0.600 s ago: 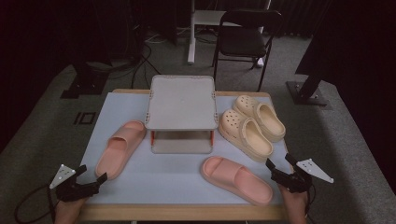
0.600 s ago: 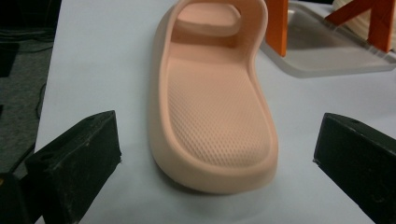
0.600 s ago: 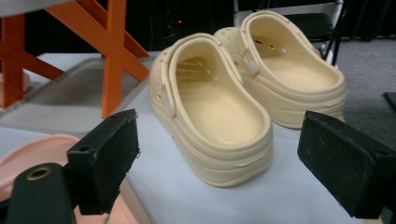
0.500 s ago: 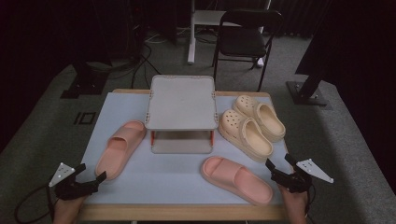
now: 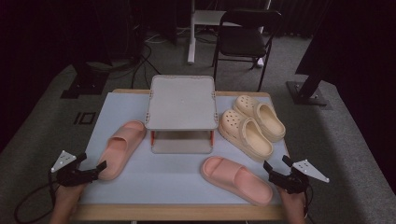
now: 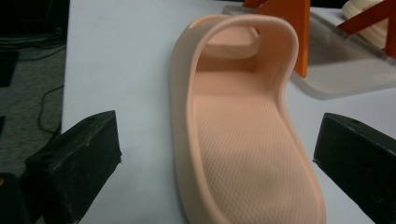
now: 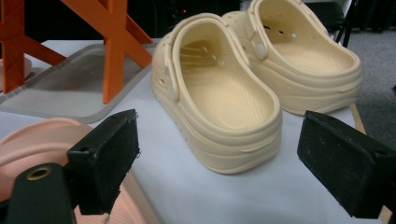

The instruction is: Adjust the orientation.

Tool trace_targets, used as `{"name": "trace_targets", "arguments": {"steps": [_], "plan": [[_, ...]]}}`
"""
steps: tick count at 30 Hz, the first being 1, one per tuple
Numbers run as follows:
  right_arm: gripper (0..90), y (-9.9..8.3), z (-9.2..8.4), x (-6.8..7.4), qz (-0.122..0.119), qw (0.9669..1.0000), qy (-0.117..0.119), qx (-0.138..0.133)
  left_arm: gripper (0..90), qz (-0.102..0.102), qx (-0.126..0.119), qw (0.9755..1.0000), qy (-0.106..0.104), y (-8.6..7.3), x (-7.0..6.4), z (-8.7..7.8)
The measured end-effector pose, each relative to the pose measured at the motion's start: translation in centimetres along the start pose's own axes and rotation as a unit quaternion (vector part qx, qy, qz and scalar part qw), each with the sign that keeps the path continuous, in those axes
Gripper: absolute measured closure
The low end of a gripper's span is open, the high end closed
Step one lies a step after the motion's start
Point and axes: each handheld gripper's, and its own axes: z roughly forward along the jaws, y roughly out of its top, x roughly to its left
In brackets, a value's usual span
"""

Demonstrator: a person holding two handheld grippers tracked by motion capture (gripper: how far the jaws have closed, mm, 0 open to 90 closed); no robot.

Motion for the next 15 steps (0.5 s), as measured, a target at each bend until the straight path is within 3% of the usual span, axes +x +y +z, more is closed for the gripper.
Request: {"name": "trace_targets", "arguments": {"steps": [8, 12, 15], "plan": [[12.0, 0.2, 0.2, 0.4, -0.010, 0.9999, 0.001, 0.000, 0.4, 0.003, 0.002, 1.0000, -0.005, 0.9, 0.6, 1.3], [12.9, 0.2, 0.3, 0.6, -0.015, 0.9999, 0.007, 0.004, 0.4, 0.000, -0.011, 0.9999, -0.010, 1.3, 1.0, 2.1], [12.9, 0.2, 0.4, 0.6, -0.018, 0.9998, 0.009, 0.000, 0.4, 0.006, 0.000, 0.9999, -0.011, 1.8, 1.2, 2.9]]}}
